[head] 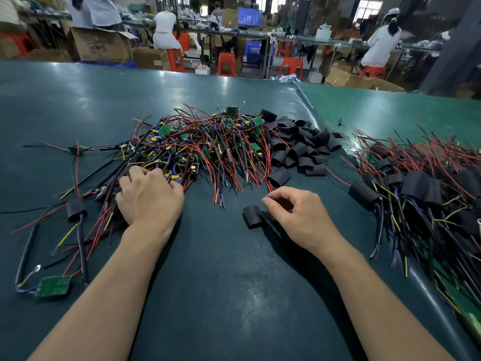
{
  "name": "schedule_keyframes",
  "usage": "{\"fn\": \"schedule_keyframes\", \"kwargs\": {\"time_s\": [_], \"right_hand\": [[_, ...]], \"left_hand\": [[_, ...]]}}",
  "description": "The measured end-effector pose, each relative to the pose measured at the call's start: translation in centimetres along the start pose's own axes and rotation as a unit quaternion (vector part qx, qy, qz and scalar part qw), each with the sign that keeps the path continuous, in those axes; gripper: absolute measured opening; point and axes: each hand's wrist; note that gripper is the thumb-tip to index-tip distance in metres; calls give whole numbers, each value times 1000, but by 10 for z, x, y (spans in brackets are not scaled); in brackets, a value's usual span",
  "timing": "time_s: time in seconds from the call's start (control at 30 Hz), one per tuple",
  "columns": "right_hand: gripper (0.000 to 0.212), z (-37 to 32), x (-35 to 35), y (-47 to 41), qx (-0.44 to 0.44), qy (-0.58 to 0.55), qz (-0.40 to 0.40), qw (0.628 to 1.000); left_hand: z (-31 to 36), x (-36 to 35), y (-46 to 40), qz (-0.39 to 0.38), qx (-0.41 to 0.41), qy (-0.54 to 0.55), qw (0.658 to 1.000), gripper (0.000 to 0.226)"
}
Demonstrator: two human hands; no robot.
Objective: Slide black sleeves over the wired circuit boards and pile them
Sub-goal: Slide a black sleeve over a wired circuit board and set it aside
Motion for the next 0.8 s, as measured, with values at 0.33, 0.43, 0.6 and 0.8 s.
{"fn": "schedule_keyframes", "kwargs": {"time_s": [0.33,0.43,0.6,0.8], "right_hand": [[11,-2,2,0,-10,7,-10,1000],[12,-3,3,1,-15,7,-11,1000],[13,-5,4,1,-20,8,-20,1000],[14,-9,4,1,-25,-10,-20,999]], "left_hand": [[-1,0,0,6,-15,-4,1000,31],[-2,0,-1,22,-24,16,999,31],[6,6,0,107,-10,118,987,45],[13,7,4,243,-97,202,944,32]]}}
Point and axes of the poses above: each hand's wrist, its own y-axis away from the middle knuckle, its own x-axis out of the back of the hand, z = x × y, and after that the axes turned 5 degrees about y, right-handed
